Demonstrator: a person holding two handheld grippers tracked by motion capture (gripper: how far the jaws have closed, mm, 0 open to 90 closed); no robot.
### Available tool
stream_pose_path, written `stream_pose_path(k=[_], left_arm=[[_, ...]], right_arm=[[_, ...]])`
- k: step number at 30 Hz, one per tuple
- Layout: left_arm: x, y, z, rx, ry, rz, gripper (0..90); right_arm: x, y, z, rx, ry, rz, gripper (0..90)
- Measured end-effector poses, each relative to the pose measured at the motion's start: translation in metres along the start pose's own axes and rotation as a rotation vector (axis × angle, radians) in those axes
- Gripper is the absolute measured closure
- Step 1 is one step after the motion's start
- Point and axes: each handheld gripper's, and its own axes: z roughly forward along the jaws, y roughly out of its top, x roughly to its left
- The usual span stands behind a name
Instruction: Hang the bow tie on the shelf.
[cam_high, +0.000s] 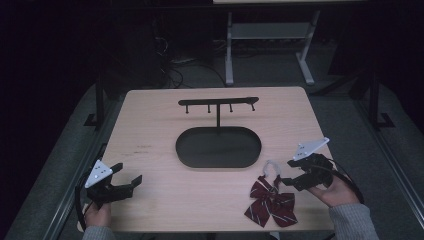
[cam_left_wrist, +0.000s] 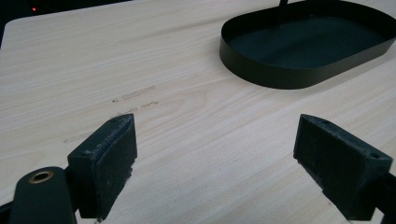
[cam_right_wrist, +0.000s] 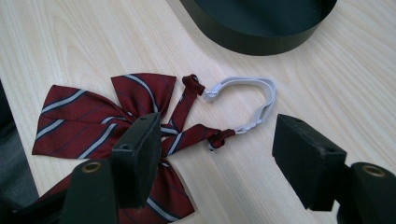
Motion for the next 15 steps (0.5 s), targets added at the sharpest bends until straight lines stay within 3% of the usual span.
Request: stream_pose_path(k=[15], left_arm=[[0.000,0.000,0.000,0.000,-0.002,-0.003,13.1]], right_arm=[[-0.014,0.019,0.021,0.074,0.025,-0.012,38.0]])
